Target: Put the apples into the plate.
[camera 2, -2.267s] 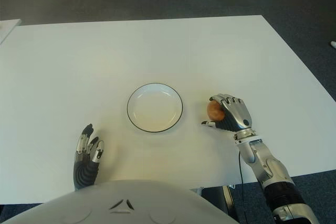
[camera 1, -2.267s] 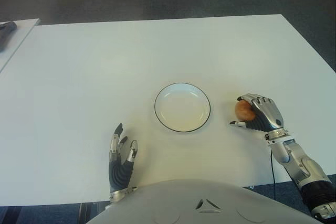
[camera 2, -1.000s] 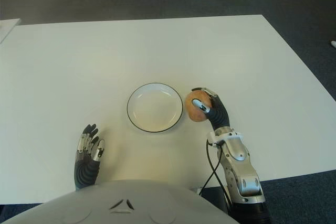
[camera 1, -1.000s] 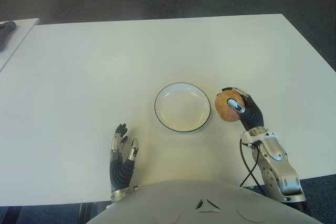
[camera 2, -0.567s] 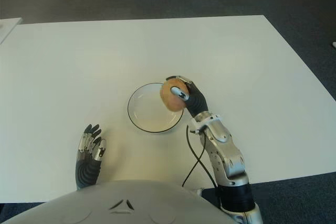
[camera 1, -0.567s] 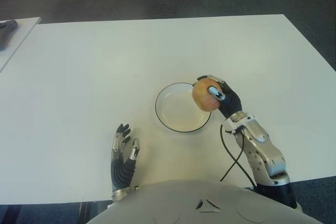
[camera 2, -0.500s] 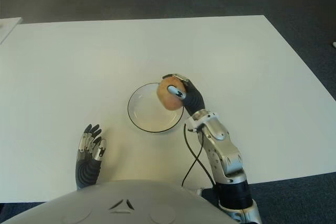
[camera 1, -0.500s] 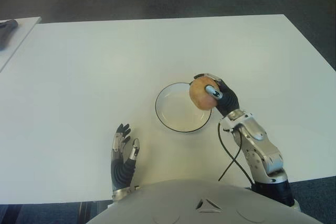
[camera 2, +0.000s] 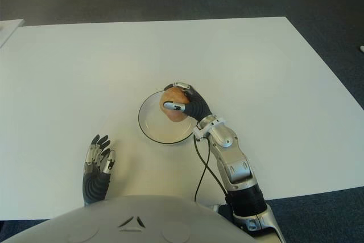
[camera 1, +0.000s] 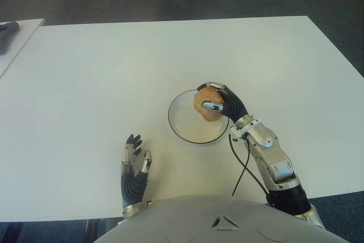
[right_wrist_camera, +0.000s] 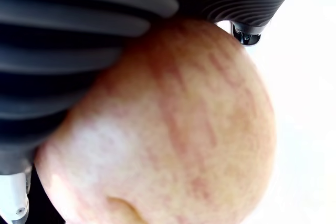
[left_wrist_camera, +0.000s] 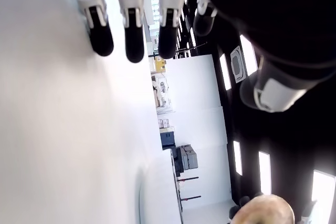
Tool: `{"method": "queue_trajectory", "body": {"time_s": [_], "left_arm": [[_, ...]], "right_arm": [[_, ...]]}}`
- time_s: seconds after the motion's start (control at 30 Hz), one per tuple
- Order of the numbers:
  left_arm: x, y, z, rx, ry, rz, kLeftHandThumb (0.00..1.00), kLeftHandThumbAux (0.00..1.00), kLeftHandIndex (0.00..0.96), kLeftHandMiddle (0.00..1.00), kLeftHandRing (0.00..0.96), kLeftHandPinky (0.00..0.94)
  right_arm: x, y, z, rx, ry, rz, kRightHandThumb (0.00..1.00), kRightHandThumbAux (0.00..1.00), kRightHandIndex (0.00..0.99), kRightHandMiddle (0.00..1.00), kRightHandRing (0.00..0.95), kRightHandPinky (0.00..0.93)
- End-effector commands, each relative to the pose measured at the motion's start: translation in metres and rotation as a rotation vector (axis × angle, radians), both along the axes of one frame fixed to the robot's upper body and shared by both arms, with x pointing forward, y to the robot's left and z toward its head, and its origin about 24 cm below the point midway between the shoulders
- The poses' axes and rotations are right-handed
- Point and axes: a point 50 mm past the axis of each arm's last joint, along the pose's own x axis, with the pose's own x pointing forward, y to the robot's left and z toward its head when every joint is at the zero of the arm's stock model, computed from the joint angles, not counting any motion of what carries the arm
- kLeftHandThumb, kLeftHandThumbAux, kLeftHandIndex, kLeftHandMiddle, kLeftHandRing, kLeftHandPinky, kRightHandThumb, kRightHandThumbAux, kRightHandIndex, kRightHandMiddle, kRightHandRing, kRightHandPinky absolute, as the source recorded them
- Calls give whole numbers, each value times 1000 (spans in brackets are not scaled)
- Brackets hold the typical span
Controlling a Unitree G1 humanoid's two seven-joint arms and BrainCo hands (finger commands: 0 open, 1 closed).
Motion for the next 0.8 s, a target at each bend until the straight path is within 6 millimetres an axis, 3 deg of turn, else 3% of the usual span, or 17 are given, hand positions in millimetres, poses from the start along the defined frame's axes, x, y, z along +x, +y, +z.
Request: {"method": "queue_trajectory", "body": {"time_s": [0.03, 0.37, 0.8], "left_arm": [[-2, -6, -3, -16, 33, 23, 74, 498, 66, 164, 178, 186], [-3, -11, -1, -28, 45, 31, 75, 530, 68, 151, 162, 173], [-4, -13, -1, -37, 55, 39, 72, 537, 75, 142, 149, 157]], "right_arm": [[7, 6, 5, -90, -84, 54, 711, 715, 439, 905, 897, 857], [20, 18, -3, -200, -120, 114, 710, 716, 439, 905, 894, 859], [40, 14, -1, -295, -172, 108, 709, 717, 438, 915, 892, 857]]}}
